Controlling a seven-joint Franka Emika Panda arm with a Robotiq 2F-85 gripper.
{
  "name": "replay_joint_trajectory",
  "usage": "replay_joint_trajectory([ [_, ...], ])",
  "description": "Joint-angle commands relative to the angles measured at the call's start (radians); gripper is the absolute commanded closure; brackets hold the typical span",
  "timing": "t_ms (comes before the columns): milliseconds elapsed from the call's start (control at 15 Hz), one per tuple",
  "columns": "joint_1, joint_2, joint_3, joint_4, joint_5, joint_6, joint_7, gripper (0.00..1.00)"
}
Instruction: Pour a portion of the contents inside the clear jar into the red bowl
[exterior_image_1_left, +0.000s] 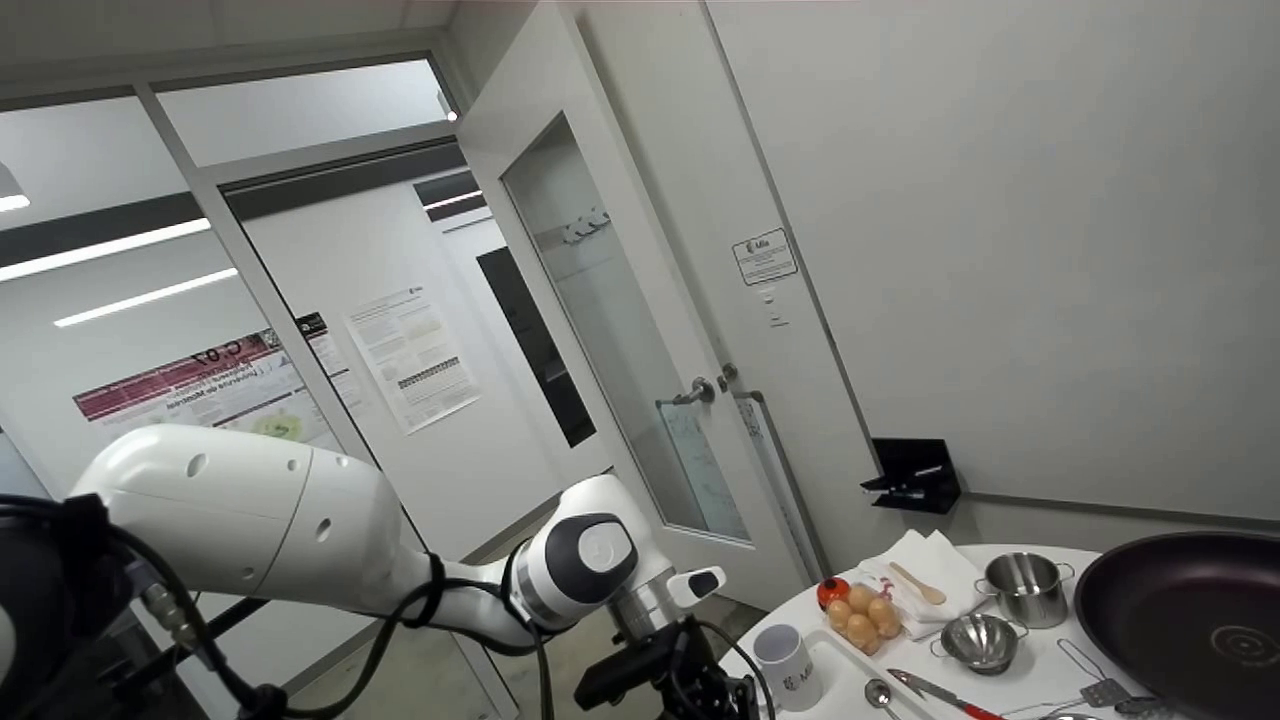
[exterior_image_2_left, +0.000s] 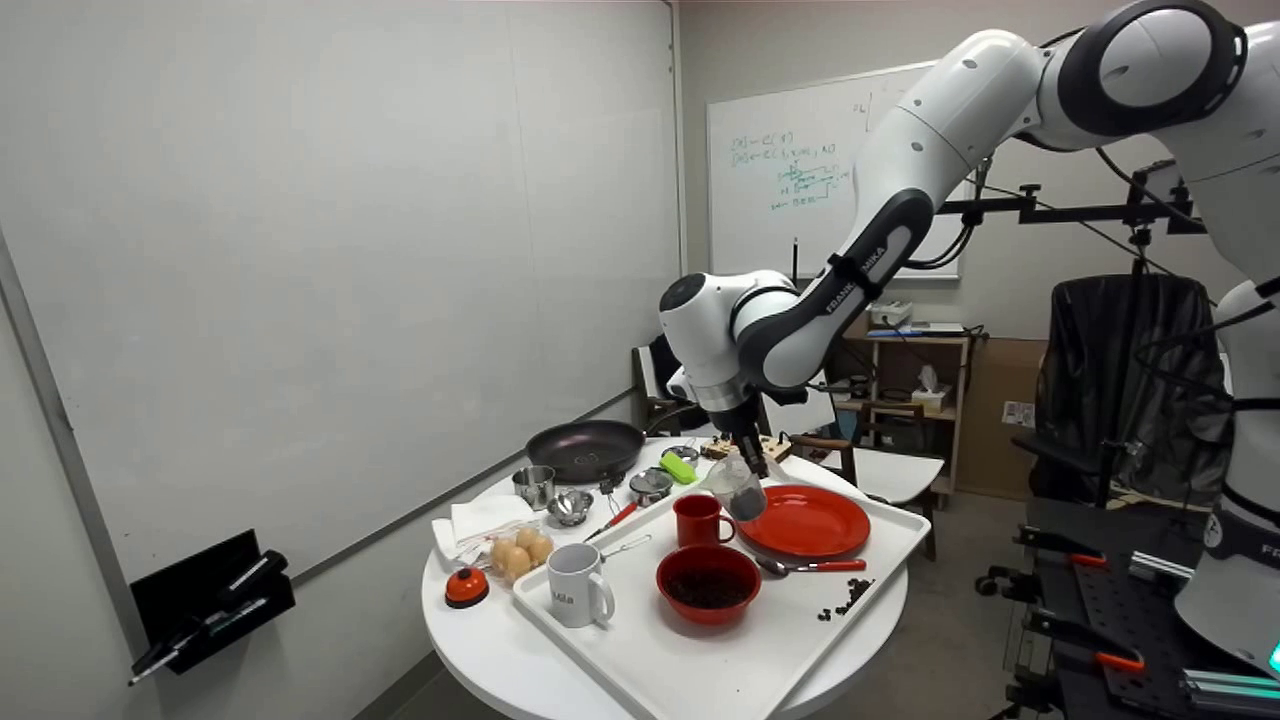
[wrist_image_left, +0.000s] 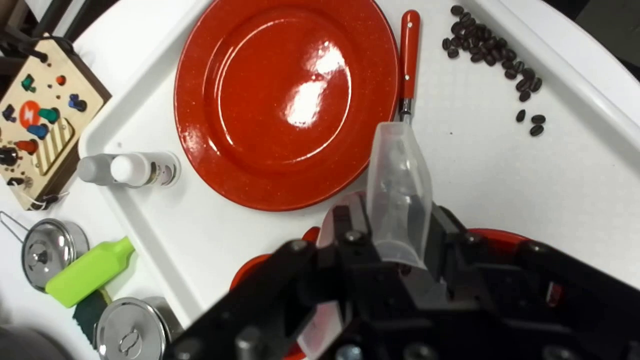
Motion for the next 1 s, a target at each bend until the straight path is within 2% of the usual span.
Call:
replay_joint_trajectory([
  [0,-0.010,0.045,-0.005,0.035,-0.016,-0.116,-0.021,0.93],
  [267,-0.029,0.083,0.011,0.062,-0.016,-0.183,-0.113,0.93],
  [600,-0.010,0.098,0.022,0.133,-0.056,-0.295,-0.204,0.93],
  [933,0.045,0.100,0.032,0.260,-0.184,-0.544,-0.207,0.93],
])
